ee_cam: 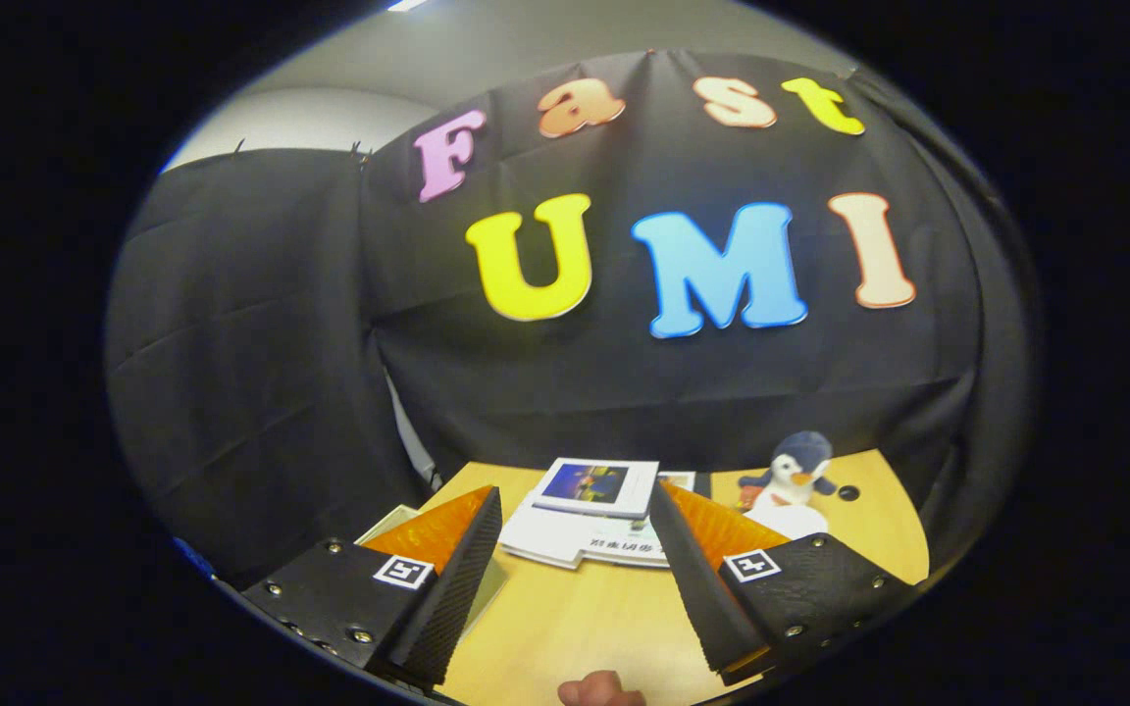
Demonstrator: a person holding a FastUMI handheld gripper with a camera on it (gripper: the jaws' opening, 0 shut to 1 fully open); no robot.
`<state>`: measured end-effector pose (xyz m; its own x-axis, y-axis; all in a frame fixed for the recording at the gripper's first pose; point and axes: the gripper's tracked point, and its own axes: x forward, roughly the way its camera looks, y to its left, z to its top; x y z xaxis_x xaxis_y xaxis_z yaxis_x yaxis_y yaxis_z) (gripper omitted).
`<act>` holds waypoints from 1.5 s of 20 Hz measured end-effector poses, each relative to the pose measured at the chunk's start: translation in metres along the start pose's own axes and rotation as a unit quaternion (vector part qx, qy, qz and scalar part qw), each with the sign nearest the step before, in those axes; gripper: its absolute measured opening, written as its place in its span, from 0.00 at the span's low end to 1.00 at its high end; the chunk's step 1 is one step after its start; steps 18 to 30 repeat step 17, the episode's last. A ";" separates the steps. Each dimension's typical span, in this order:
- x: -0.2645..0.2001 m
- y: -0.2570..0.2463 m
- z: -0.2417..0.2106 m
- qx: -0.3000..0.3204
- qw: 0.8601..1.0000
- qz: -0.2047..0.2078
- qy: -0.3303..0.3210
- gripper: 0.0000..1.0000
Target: Open the storage box then place both shoes into the box .Put the left shoe in first, then the right shoe, with the right side of both shoes facing outward in a uniform manner.
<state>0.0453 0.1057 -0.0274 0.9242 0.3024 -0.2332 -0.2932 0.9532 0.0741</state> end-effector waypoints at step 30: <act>-0.038 -0.142 0.026 -0.037 0.986 -0.085 -0.139 0.92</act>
